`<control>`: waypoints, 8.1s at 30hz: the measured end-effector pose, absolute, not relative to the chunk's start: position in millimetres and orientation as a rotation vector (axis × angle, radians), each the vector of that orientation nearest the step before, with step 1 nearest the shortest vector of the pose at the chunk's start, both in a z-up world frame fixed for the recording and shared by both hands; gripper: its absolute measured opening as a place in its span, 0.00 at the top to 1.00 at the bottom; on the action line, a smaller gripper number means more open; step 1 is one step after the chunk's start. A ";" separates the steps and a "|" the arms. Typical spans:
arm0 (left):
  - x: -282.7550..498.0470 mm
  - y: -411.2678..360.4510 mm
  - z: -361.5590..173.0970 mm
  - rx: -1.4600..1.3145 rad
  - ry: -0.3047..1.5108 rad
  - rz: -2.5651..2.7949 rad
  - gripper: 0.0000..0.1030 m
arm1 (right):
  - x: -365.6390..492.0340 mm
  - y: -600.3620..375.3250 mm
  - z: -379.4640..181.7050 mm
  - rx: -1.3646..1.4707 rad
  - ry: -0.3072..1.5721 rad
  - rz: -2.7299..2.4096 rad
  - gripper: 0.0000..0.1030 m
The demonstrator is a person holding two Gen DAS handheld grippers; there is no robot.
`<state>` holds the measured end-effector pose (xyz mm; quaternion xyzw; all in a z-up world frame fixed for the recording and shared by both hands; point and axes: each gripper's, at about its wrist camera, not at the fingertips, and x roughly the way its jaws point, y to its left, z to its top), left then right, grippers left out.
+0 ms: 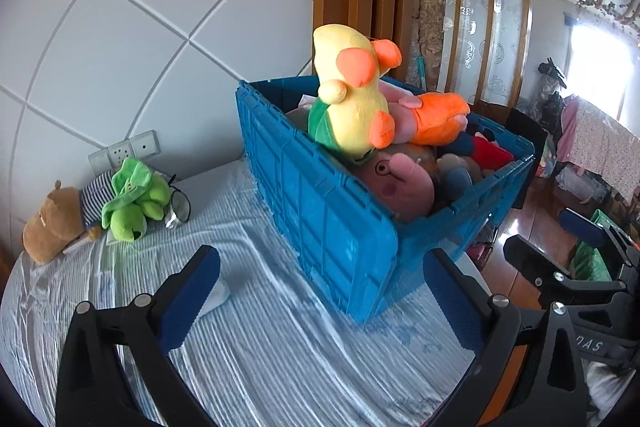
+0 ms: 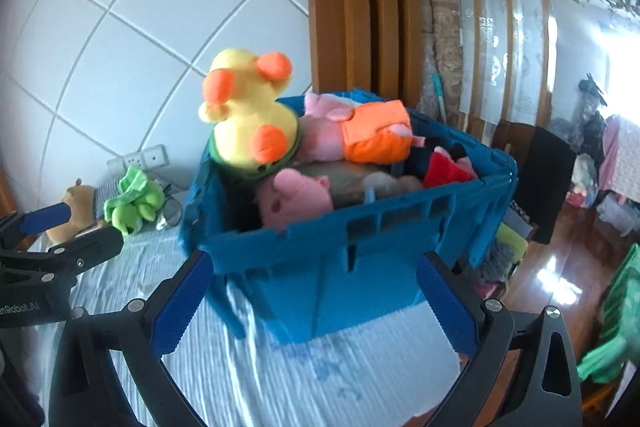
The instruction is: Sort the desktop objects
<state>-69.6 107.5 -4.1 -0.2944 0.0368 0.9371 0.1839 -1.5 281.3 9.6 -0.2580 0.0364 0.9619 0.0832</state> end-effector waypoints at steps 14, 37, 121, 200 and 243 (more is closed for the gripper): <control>-63.9 54.1 -32.6 -1.003 0.007 2.848 0.00 | -33.5 238.9 -13.3 -0.913 0.021 3.035 0.00; -63.3 -112.6 -70.4 -1.266 -0.107 3.004 0.00 | -78.0 97.0 -57.7 -1.133 -0.114 3.235 0.00; -381.8 -242.2 -170.9 -1.501 -0.249 2.828 0.00 | -404.1 -16.5 -162.9 -1.606 0.259 3.112 0.56; -232.4 -256.1 -201.9 -1.500 -0.169 2.758 0.00 | -266.2 28.3 -198.6 -1.866 0.378 3.087 0.24; -411.5 -205.7 -247.0 -1.478 -0.129 2.704 0.07 | -389.4 -32.8 -227.6 -1.702 0.224 3.095 0.19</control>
